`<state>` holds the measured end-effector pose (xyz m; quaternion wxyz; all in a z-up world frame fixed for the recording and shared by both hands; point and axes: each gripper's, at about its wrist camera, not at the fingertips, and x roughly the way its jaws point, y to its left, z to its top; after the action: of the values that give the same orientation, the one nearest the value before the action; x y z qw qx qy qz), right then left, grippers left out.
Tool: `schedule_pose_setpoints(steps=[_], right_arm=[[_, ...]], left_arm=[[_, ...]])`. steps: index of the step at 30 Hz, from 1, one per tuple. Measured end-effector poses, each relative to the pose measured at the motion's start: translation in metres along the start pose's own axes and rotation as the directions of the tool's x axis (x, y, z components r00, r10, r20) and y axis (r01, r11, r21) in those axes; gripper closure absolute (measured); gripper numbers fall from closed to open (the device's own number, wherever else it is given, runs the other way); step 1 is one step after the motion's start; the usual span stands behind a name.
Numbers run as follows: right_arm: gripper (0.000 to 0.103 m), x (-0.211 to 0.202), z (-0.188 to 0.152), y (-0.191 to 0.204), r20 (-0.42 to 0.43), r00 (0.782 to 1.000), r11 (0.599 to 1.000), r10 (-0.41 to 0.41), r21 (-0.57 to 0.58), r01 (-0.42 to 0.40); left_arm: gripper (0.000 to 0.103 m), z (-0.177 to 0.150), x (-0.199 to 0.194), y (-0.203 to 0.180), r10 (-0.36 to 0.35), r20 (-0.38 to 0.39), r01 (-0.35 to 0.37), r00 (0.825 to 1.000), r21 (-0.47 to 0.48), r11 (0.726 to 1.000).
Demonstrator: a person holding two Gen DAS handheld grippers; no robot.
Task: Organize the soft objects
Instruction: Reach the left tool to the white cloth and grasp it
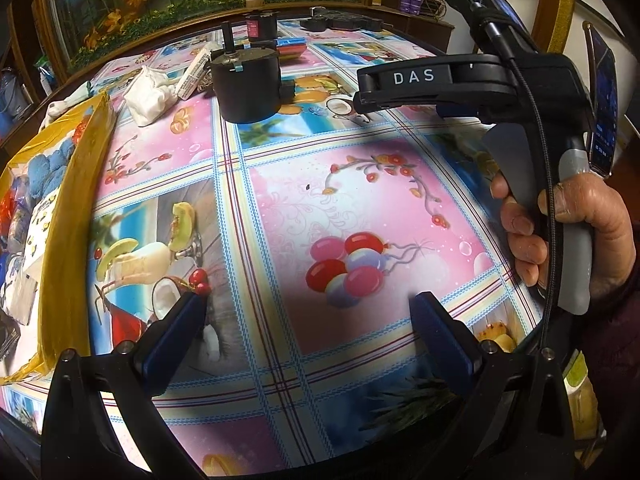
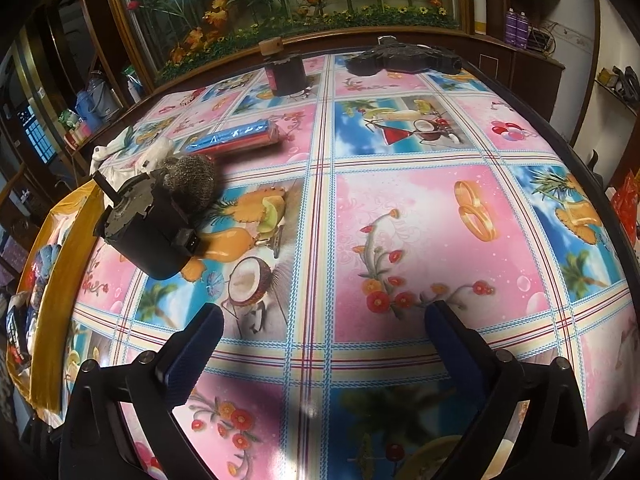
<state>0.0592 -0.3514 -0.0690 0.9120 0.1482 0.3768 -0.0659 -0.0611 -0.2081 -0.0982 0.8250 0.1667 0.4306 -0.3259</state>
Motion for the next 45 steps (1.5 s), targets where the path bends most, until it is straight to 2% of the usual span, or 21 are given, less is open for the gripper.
schedule_pose_setpoints(steps=[2,5,6,10,16,20,23,25,30,32,36,40,45], right_arm=[[0.001,0.002,0.001,0.003,-0.012,1.000,1.000,-0.018,-0.019,0.018],[0.001,0.012,0.002,0.021,-0.062,0.991,0.985,-0.118,-0.134,0.109],[0.001,0.012,0.002,0.025,-0.065,0.993,0.984,-0.097,-0.155,0.086],[0.001,0.011,0.002,0.028,-0.063,0.993,0.982,-0.095,-0.167,0.084],[0.001,0.008,0.003,0.024,-0.095,0.991,0.987,-0.099,-0.136,0.085],[0.002,-0.015,0.012,0.011,-0.005,0.999,0.998,-0.043,-0.049,0.042],[0.001,-0.027,0.029,0.004,0.084,0.996,0.999,-0.033,0.004,0.033],[0.001,-0.027,0.040,0.000,0.115,0.993,0.999,-0.014,0.040,0.010],[0.001,-0.013,0.049,0.002,0.168,0.985,0.998,-0.037,0.056,0.028],[0.001,-0.006,0.046,0.002,0.165,0.986,0.998,-0.036,0.062,0.026],[0.001,0.004,0.046,-0.009,0.150,0.988,0.994,-0.025,0.104,0.010],[0.001,0.001,0.049,-0.014,0.171,0.985,0.992,-0.026,0.124,0.005],[0.001,-0.002,0.048,-0.011,0.177,0.984,0.993,-0.035,0.114,0.015]], left_arm=[[0.000,0.000,-0.003,0.005,-0.035,-0.008,0.034,0.999,-0.023,0.999],[0.000,0.003,-0.013,0.017,-0.075,0.003,0.075,0.997,-0.071,0.995],[0.000,0.005,-0.019,0.022,-0.064,0.024,0.066,0.998,-0.080,0.995],[0.000,0.016,-0.042,0.043,-0.035,0.103,0.048,0.994,-0.121,0.991],[0.000,0.030,-0.060,0.090,0.050,0.164,-0.016,0.985,-0.203,0.979],[0.000,0.042,-0.060,0.133,0.134,0.154,-0.085,0.979,-0.289,0.953],[0.000,0.054,-0.059,0.155,0.154,0.152,-0.095,0.976,-0.339,0.936],[0.000,0.066,-0.056,0.162,0.176,0.152,-0.115,0.973,-0.344,0.932],[0.000,0.106,-0.039,0.159,0.155,0.143,-0.104,0.978,-0.311,0.945],[0.000,0.129,-0.025,0.161,0.131,0.134,-0.085,0.982,-0.307,0.948],[0.000,0.167,0.010,0.167,0.144,0.112,-0.101,0.983,-0.321,0.942],[0.000,0.195,0.053,0.168,0.188,0.049,-0.167,0.981,-0.284,0.944],[0.000,0.211,0.093,0.165,0.219,-0.041,-0.222,0.975,-0.251,0.942]])
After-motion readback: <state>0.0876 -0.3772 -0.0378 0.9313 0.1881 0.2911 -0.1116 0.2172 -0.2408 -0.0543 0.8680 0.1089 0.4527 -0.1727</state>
